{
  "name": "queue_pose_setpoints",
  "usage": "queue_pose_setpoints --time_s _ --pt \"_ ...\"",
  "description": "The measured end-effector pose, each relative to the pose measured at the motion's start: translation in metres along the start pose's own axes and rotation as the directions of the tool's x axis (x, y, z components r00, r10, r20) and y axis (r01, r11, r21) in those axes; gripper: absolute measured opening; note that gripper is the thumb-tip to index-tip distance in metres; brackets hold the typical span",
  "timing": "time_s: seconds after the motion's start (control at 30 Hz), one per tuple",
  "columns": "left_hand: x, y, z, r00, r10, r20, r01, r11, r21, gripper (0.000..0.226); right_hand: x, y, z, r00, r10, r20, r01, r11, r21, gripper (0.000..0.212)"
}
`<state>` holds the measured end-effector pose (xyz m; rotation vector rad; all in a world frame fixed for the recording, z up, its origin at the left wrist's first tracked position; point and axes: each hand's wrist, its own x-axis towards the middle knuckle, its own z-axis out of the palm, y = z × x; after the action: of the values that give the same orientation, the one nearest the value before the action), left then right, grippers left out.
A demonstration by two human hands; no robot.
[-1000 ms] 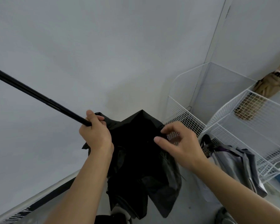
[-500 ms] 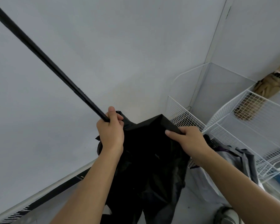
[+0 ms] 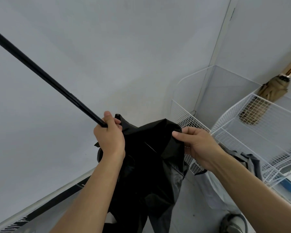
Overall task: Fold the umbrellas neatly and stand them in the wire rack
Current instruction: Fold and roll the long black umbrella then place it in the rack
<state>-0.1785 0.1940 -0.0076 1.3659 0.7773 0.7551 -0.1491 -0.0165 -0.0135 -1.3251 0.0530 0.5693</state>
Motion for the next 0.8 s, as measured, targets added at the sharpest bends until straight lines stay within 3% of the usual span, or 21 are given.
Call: queue_pose_setpoints --time_s 0.1,0.2,0.3,0.37,0.47,0.5,0.57,0.6,0.67,0.73,0.8 --pt "0.001 -0.002 0.0 0.999 0.023 -0.028 -0.023 1.0 0.013 0.05 -0.002 0.004 0.004 0.999 -0.031 0.036 0.034 0.994 -0.104 0.022" --pt "0.001 -0.003 0.001 0.998 0.037 -0.041 -0.036 0.999 0.011 0.05 -0.007 0.009 0.011 0.985 -0.03 0.168 0.058 0.985 -0.163 0.026" --pt "0.003 -0.004 0.001 0.997 0.031 -0.064 -0.031 1.0 0.0 0.05 -0.01 0.018 0.016 0.961 -0.159 0.224 0.224 0.927 -0.301 0.021" --pt "0.005 -0.004 -0.001 0.997 0.029 -0.074 -0.031 0.999 -0.022 0.05 -0.011 0.022 0.014 0.928 -0.235 0.289 0.351 0.811 -0.468 0.032" --pt "0.007 -0.004 -0.002 0.996 0.007 -0.089 -0.012 0.998 -0.058 0.051 -0.016 0.031 0.015 0.909 -0.174 0.378 0.411 0.523 -0.747 0.068" --pt "0.008 -0.003 -0.002 0.996 -0.003 -0.089 -0.004 0.997 -0.072 0.051 -0.014 0.038 0.016 0.903 -0.175 0.393 0.43 0.396 -0.811 0.064" --pt "0.007 -0.002 -0.002 0.997 -0.022 -0.07 0.016 0.996 -0.093 0.051 -0.012 0.05 0.022 0.881 -0.238 0.41 0.464 0.257 -0.848 0.024" --pt "0.005 -0.001 -0.002 0.998 -0.034 -0.051 0.028 0.994 -0.101 0.051 -0.011 0.053 0.025 0.874 -0.258 0.41 0.474 0.272 -0.838 0.009" --pt "0.001 -0.001 -0.001 0.998 -0.061 -0.01 0.06 0.992 -0.109 0.051 -0.005 0.059 0.026 0.891 -0.232 0.391 0.454 0.401 -0.796 0.032" --pt "-0.003 0.0 -0.001 0.996 -0.086 0.031 0.089 0.99 -0.11 0.051 0.0 0.059 0.026 0.919 -0.154 0.364 0.387 0.539 -0.749 0.039" --pt "-0.007 0.001 0.0 0.99 -0.111 0.086 0.121 0.985 -0.122 0.052 0.002 0.059 0.028 0.92 -0.127 0.372 0.37 0.598 -0.711 0.044"
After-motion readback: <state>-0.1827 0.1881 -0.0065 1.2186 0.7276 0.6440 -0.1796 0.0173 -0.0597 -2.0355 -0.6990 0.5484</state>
